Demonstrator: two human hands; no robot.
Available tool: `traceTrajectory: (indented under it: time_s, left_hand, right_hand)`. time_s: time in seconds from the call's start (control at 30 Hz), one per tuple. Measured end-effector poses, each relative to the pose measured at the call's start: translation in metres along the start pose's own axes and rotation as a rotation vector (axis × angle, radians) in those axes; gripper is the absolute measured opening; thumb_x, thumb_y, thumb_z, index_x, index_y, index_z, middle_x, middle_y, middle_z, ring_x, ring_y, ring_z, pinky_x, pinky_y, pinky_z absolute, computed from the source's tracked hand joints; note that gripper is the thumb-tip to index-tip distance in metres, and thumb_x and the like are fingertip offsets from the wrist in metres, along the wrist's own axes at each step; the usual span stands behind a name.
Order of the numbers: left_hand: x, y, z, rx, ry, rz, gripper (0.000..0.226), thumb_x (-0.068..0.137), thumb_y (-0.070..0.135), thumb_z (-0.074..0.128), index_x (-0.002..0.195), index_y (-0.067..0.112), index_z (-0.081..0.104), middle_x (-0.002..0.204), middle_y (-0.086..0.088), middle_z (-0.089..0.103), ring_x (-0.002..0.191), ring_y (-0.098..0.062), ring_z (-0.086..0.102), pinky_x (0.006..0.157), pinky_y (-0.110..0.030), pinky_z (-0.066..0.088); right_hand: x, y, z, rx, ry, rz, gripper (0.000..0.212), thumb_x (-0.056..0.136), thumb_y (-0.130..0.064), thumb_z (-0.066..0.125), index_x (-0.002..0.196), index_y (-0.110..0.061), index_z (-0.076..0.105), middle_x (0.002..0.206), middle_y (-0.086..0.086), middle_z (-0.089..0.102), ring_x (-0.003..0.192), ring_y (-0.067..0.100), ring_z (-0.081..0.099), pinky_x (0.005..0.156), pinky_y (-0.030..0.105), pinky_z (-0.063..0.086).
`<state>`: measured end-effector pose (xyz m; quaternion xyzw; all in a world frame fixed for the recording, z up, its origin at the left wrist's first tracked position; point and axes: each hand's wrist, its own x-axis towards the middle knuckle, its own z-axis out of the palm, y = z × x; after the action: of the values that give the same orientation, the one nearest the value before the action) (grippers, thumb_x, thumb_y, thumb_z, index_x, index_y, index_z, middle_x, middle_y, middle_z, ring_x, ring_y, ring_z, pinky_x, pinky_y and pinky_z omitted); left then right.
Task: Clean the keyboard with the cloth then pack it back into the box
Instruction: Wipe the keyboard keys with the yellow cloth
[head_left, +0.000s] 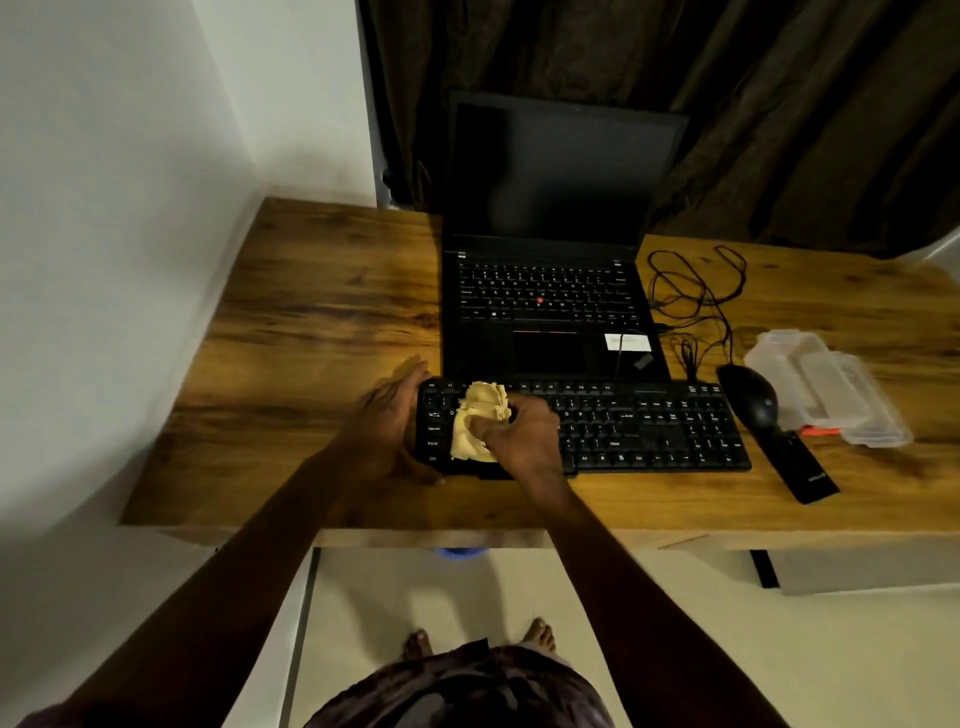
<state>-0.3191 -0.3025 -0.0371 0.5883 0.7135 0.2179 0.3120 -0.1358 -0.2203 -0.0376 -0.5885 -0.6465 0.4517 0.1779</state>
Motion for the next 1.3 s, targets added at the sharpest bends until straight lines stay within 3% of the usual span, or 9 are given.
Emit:
traceTrajectory:
  time_s: [0.1, 0.3, 0.63, 0.73, 0.87, 1.0, 1.1, 1.2, 1.3]
  left_hand:
    - [0.000, 0.002, -0.002, -0.004, 0.001, 0.001, 0.156, 0.034, 0.055, 0.096, 0.157, 0.023, 0.004, 0.161, -0.001, 0.025, 0.147, -0.023, 0.022, 0.119, -0.038, 0.017]
    - [0.001, 0.003, -0.003, 0.021, -0.006, 0.016, 0.158, 0.031, 0.064, 0.092, 0.157, 0.022, 0.008, 0.163, 0.001, 0.020, 0.147, -0.022, 0.021, 0.121, -0.046, 0.020]
    - [0.002, 0.000, -0.001, 0.031, -0.024, -0.027, 0.155, 0.028, 0.066, 0.091, 0.154, 0.031, 0.009, 0.150, 0.004, 0.043, 0.139, -0.021, 0.039, 0.113, -0.053, 0.035]
    - [0.001, 0.004, 0.001, 0.033, -0.022, 0.004, 0.131, 0.035, 0.047, 0.097, 0.142, 0.043, 0.021, 0.134, 0.019, 0.050, 0.129, -0.016, 0.048, 0.108, -0.043, 0.042]
    - [-0.001, 0.020, 0.001, 0.066, -0.034, -0.034, 0.129, 0.042, 0.025, 0.100, 0.118, 0.075, 0.009, 0.116, 0.035, 0.040, 0.118, -0.006, 0.043, 0.096, -0.024, 0.040]
    - [0.000, 0.029, -0.002, 0.097, -0.074, -0.166, 0.156, 0.036, 0.033, 0.100, 0.156, 0.031, 0.001, 0.148, 0.009, 0.038, 0.137, -0.021, 0.037, 0.112, -0.039, 0.035]
    - [0.004, 0.041, 0.004, 0.257, -0.042, -0.182, 0.163, 0.035, 0.061, 0.092, 0.157, 0.020, -0.007, 0.163, -0.003, 0.019, 0.149, -0.026, 0.018, 0.120, -0.045, 0.019]
    - [0.014, 0.081, 0.020, 0.299, 0.081, -0.135, 0.146, 0.042, 0.083, 0.066, 0.158, 0.021, 0.003, 0.163, -0.003, 0.018, 0.148, -0.024, 0.018, 0.119, -0.048, 0.014]
    - [0.031, 0.131, 0.052, 0.199, 0.190, -0.020, 0.107, 0.067, 0.061, 0.079, 0.153, 0.021, 0.029, 0.155, -0.005, 0.036, 0.140, -0.026, 0.036, 0.115, -0.043, 0.030]
  right_hand:
    - [0.012, 0.014, -0.002, -0.056, 0.040, 0.008, 0.065, 0.049, -0.059, 0.076, 0.104, -0.024, 0.071, 0.108, 0.007, 0.066, 0.087, 0.017, 0.068, 0.073, 0.033, 0.062]
    - [0.019, 0.035, -0.032, -0.079, 0.119, 0.021, 0.058, 0.059, -0.050, 0.083, 0.108, -0.021, 0.071, 0.105, 0.008, 0.068, 0.083, 0.021, 0.069, 0.071, 0.031, 0.061]
    - [0.021, 0.066, -0.106, -0.074, 0.262, -0.024, 0.034, 0.075, -0.025, 0.084, 0.104, -0.011, 0.073, 0.097, 0.011, 0.070, 0.078, 0.018, 0.066, 0.053, 0.010, 0.044]
    - [0.020, 0.078, -0.128, -0.065, 0.290, -0.045, 0.031, 0.077, -0.023, 0.083, 0.102, -0.007, 0.073, 0.090, 0.008, 0.071, 0.069, 0.013, 0.064, 0.047, 0.003, 0.039]
    - [0.019, 0.092, -0.156, -0.068, 0.318, -0.077, 0.029, 0.077, -0.022, 0.083, 0.099, -0.005, 0.074, 0.081, 0.003, 0.069, 0.062, 0.007, 0.058, 0.046, 0.004, 0.037]
    - [0.018, 0.107, -0.189, -0.063, 0.361, -0.069, 0.031, 0.079, -0.026, 0.081, 0.100, -0.005, 0.071, 0.081, 0.004, 0.066, 0.071, 0.018, 0.062, 0.054, 0.018, 0.039]
    - [0.019, 0.120, -0.213, -0.036, 0.381, -0.135, 0.023, 0.080, -0.023, 0.081, 0.093, -0.008, 0.069, 0.076, 0.002, 0.065, 0.064, 0.013, 0.060, 0.053, 0.019, 0.044]
    - [0.022, 0.133, -0.238, -0.014, 0.390, -0.166, 0.019, 0.082, -0.019, 0.079, 0.090, -0.007, 0.067, 0.073, 0.002, 0.063, 0.064, 0.017, 0.060, 0.058, 0.028, 0.048]
    - [0.030, 0.152, -0.264, 0.084, 0.360, -0.162, 0.011, 0.085, -0.016, 0.075, 0.088, -0.012, 0.065, 0.071, 0.002, 0.064, 0.067, 0.020, 0.064, 0.061, 0.033, 0.052]
